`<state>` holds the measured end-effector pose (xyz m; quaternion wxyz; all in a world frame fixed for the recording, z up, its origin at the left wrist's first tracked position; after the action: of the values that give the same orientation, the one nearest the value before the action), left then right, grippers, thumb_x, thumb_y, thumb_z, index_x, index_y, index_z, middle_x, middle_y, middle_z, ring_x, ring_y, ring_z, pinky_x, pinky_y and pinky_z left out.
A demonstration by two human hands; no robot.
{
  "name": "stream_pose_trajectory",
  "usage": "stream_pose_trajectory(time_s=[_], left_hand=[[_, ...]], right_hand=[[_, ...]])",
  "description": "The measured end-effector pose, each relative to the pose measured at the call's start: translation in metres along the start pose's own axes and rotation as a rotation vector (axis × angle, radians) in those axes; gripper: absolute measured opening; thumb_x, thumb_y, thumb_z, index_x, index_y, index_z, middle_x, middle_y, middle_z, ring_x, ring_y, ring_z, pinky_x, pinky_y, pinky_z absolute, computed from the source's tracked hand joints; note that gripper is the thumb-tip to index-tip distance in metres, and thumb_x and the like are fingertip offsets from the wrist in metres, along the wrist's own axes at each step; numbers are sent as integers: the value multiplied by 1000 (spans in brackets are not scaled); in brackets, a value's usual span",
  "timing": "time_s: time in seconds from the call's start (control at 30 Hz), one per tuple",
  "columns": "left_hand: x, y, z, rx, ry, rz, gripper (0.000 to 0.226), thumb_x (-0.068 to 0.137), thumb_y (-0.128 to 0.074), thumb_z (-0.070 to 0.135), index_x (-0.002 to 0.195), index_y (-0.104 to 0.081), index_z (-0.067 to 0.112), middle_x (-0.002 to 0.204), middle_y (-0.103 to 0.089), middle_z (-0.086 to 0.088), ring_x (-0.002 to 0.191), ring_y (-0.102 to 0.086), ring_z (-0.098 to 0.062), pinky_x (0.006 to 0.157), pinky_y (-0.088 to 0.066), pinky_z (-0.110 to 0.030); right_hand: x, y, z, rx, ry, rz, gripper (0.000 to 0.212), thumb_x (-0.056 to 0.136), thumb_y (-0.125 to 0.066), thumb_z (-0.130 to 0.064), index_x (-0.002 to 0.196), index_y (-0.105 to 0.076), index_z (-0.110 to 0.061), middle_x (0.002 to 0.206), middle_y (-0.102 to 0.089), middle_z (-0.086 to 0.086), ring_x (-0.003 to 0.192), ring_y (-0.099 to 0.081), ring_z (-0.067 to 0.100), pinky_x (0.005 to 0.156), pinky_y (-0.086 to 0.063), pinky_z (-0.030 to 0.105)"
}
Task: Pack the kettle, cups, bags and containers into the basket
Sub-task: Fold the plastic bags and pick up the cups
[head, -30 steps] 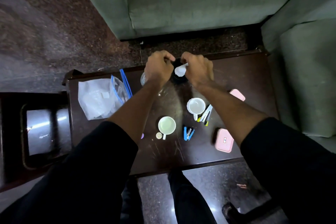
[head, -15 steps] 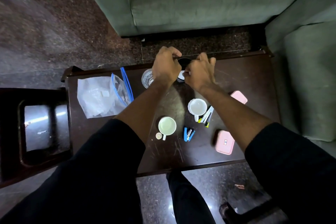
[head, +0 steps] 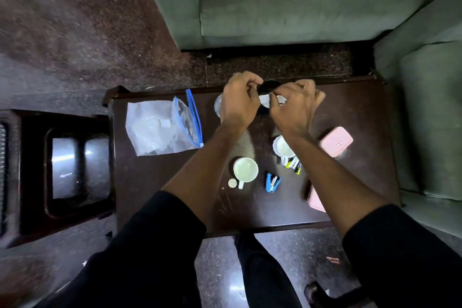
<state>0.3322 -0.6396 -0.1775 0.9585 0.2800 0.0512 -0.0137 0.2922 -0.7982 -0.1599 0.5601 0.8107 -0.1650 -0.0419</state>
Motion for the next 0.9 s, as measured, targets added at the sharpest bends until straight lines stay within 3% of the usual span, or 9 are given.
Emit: stream_pose_trajectory(time_s=[0.07, 0.13, 0.23, 0.4, 0.5, 0.67, 0.77, 0.9], left_hand=[[-13, 10, -3, -17, -16, 18, 31, 85, -55, -4, 99, -74, 16, 99, -70, 4, 87, -67, -12, 85, -56, -30], [-31, 15, -5, -11, -28, 17, 27, 88, -57, 1, 101, -73, 18, 102, -70, 6, 89, -67, -12, 84, -56, -32], [-68, 15, -14, 11, -20, -13, 23, 93, -57, 10, 105, -70, 26, 108, -69, 14, 97, -66, -9, 85, -56, -33], [-127, 23, -42, 35, 39, 84, 20, 92, -58, 13, 105, -66, 27, 107, -65, 15, 100, -66, -10, 85, -56, -35], [-153, 8, -55, 123, 46, 18, 29, 85, -63, 21, 114, -65, 25, 110, -64, 11, 101, -64, -16, 87, -54, -40], [-173, -41, -72, 551, -18, -266, 81, 68, -71, 57, 138, -48, 23, 129, -56, 4, 117, -54, -22, 95, -46, -39], [-175, -60, -86, 739, -13, -385, 82, 65, -78, 40, 139, -47, 21, 131, -52, 0, 119, -53, -25, 95, -46, -39], [-164, -62, -88, 712, 18, -341, 69, 70, -82, 33, 131, -52, 19, 128, -54, -3, 118, -53, -26, 97, -48, -39]], right_hand=[[-18, 11, -14, 13, 48, 130, 11, 86, -71, -35, 82, -77, -26, 91, -75, -13, 101, -56, 22, 84, -30, 39], [-43, 9, -27, 32, 84, 155, 14, 88, -73, -31, 77, -74, -22, 85, -72, -11, 96, -53, 23, 80, -29, 39], [-82, -7, -37, 128, 130, 89, 12, 88, -76, -22, 78, -73, -18, 84, -70, -7, 93, -47, 22, 81, -29, 39], [-115, -28, -17, 235, 45, -85, 11, 85, -69, -16, 75, -74, -14, 75, -68, -1, 84, -52, 27, 77, -45, 39], [-126, -31, 12, 130, -40, -149, 11, 81, -71, -12, 89, -78, -13, 91, -73, 5, 94, -62, 34, 91, -47, 39], [-128, -31, 57, -71, -90, -240, 59, 72, -76, -26, 128, -63, -14, 135, -57, 11, 123, -53, 36, 107, -41, 44], [-126, -44, 75, -106, -125, -383, 81, 73, -79, -25, 147, -47, -17, 148, -45, 13, 135, -43, 37, 113, -38, 45], [-126, -55, 78, 31, -204, -454, 79, 76, -75, -15, 149, -45, -19, 144, -43, 13, 134, -41, 36, 109, -41, 44]])
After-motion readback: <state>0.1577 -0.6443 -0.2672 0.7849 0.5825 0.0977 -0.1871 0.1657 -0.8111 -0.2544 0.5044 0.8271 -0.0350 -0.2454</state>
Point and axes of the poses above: each hand's wrist, its own x-axis towards the middle knuckle, its own y-axis out of the back of the hand, z = x × y, the point moved 8 cm from there along x, towards the middle knuckle
